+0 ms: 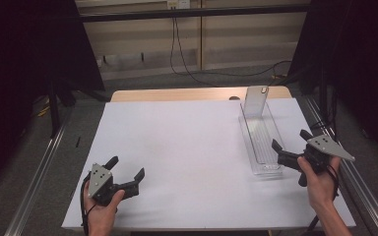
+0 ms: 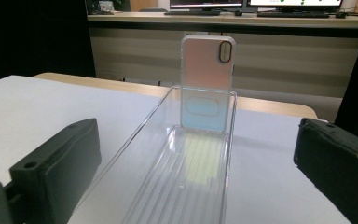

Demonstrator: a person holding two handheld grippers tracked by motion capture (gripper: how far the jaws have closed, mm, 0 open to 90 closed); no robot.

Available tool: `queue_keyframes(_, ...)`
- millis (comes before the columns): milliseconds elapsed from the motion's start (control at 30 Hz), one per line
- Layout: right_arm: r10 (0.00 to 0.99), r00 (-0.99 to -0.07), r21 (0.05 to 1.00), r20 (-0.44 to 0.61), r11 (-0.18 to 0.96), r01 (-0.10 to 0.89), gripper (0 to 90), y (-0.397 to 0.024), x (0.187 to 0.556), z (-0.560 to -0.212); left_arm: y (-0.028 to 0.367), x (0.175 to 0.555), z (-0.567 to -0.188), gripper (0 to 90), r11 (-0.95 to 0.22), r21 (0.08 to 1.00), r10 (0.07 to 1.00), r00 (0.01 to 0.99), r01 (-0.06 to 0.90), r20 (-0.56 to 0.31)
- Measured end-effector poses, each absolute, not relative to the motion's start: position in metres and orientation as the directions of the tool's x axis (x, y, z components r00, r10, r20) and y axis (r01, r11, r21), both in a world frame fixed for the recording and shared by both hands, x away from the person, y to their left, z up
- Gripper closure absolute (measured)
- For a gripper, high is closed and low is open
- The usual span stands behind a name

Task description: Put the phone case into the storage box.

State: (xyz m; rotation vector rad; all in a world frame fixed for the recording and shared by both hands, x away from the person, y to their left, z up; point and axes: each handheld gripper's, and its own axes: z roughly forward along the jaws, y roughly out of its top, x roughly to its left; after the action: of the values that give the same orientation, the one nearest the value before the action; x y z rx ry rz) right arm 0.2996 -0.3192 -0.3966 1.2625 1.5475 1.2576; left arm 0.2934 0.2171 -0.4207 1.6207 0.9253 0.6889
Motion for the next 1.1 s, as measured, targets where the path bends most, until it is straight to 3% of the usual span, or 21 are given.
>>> queue_keyframes(667,0.973,-0.229,0.972,0.031,0.024,0.234,0.2,-0.316,0.264,-0.412,0.228,0.28,-0.425,3.1,-0.1,0.968,0.855,0.518,0.231,-0.036)
queue_keyframes(1100,0.976,-0.213,0.956,0.042,0.023,0.293,0.1,-0.315,0.244,-0.434,0.231,0.277,-0.424,2.7,-0.085,0.971,0.862,0.506,0.224,-0.041)
